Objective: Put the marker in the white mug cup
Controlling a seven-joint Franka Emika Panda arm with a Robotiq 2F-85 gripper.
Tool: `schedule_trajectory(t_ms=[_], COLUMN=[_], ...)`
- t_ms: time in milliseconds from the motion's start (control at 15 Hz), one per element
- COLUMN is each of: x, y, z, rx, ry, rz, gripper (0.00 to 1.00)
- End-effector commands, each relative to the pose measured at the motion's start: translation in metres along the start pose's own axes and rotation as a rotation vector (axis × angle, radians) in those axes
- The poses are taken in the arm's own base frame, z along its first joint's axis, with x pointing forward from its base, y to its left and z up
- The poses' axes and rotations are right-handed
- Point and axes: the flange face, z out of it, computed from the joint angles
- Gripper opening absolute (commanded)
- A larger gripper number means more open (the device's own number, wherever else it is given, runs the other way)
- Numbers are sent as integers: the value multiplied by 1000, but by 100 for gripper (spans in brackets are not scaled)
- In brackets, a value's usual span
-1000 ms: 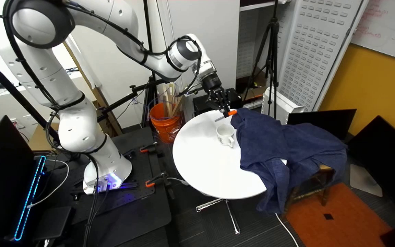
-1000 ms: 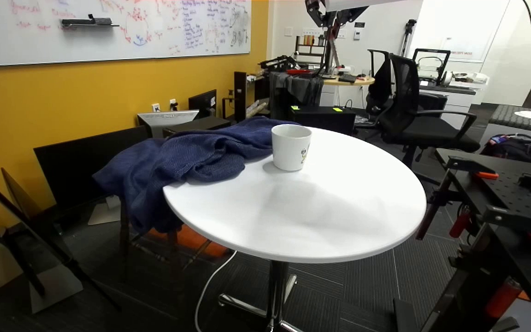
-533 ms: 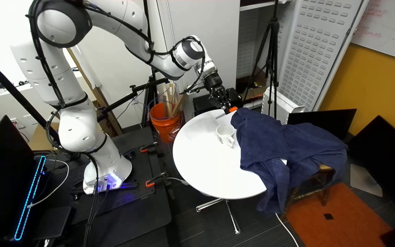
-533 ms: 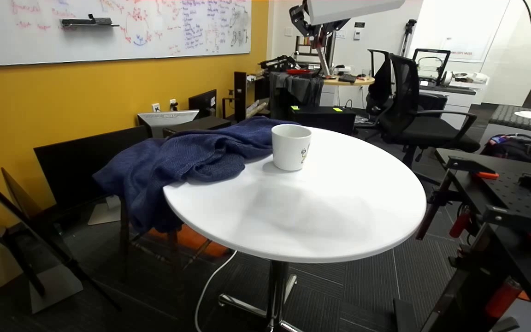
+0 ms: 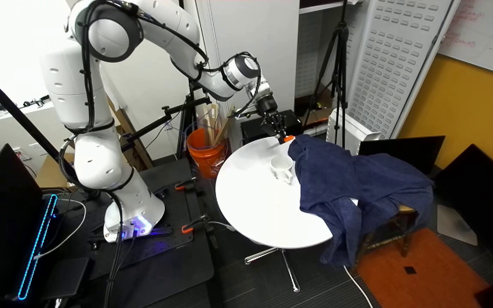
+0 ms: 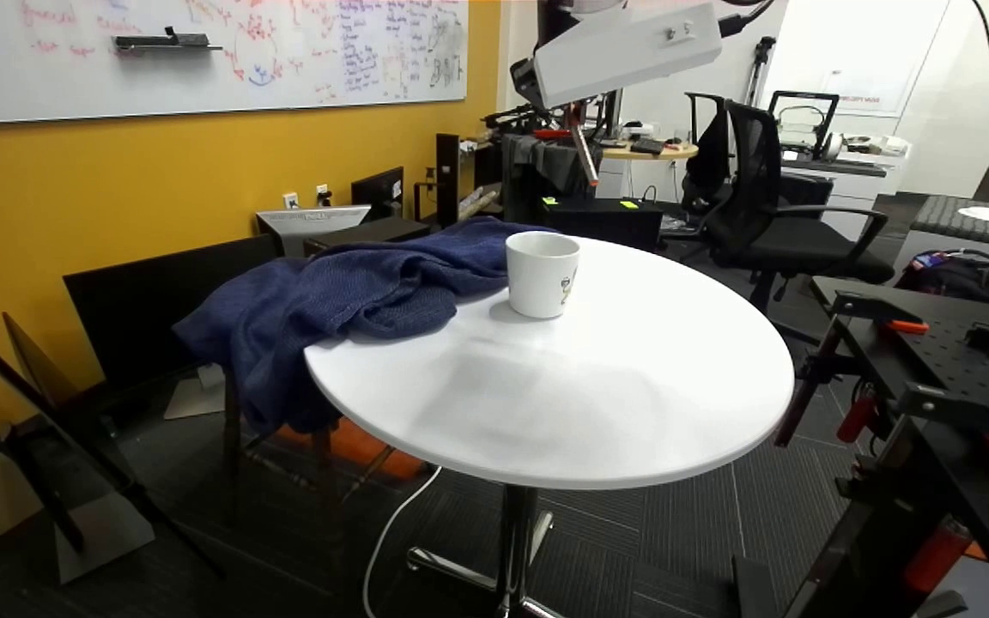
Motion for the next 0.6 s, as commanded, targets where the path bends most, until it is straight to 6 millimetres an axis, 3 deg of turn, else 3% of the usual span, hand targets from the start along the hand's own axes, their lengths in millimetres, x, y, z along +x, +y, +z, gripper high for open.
schedule_trajectory(t_ms=[0,533], x=[-5,-13], y=[-18,-45], z=[-1,34], rx=[-53,-109], ry=[1,54], rz=[18,74], gripper=[4,4])
